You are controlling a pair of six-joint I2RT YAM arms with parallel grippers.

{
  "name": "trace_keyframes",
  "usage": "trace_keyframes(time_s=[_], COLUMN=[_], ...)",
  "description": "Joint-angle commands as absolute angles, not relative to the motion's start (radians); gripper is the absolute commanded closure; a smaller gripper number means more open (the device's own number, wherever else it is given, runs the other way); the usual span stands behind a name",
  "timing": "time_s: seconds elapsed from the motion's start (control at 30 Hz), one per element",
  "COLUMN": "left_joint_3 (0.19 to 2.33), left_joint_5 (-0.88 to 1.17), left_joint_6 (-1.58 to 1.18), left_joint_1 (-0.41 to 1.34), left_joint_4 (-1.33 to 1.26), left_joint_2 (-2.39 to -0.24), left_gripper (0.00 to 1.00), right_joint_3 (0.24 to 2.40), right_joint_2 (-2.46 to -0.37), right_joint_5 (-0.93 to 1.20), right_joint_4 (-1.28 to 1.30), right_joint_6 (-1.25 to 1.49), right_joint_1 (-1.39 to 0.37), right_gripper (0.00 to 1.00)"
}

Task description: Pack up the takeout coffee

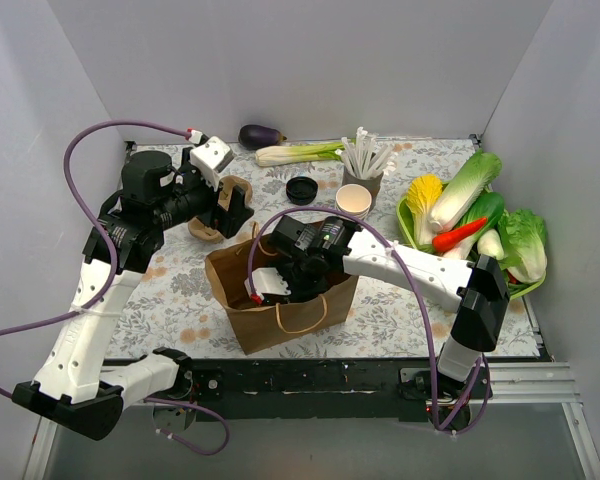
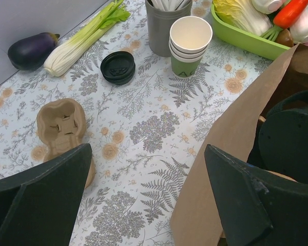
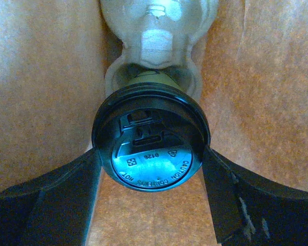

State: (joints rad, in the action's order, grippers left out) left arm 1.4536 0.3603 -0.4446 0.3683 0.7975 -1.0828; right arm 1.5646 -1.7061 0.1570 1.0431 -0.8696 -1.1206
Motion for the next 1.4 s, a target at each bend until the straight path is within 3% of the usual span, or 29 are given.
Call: trace_keyframes(time_s=[0.0, 0.8, 1.0, 1.2, 1.37], left_joint_3=[1.468, 1.459, 1.457, 1.443, 1.434], left_joint_5=[0.382, 0.397, 0.403, 0.407, 0.408], left_joint_6=[-0.434, -0.433, -0.430, -0.431, -0.428], left_joint_1=[0.362, 0.359, 0.359, 0.359, 0.359], left_joint_4=[0.804, 0.804, 0.807, 0.808, 0.807], left_joint_2=[-1.063, -1.066, -1.066, -1.060, -1.057], left_gripper=[0.07, 0.07, 0.07, 0.06, 0.06], right_joint_3=[1.540, 1.560, 1.617, 1.644, 1.666], right_joint_2=[-1.694, -1.700, -1.700, -1.698, -1.687], right_joint_5=[0.163, 0.155, 0.155, 0.156, 0.149], right_joint_4=[1.054, 1.048, 1.051, 1.074, 1.088], right_joint_6=[-0.856, -0.853, -0.839, -0.836, -0.828], right_joint_1=[-1.114, -1.109, -1.108, -1.109, -1.111], right_gripper=[0.99, 0.99, 0.78, 0.49, 0.34])
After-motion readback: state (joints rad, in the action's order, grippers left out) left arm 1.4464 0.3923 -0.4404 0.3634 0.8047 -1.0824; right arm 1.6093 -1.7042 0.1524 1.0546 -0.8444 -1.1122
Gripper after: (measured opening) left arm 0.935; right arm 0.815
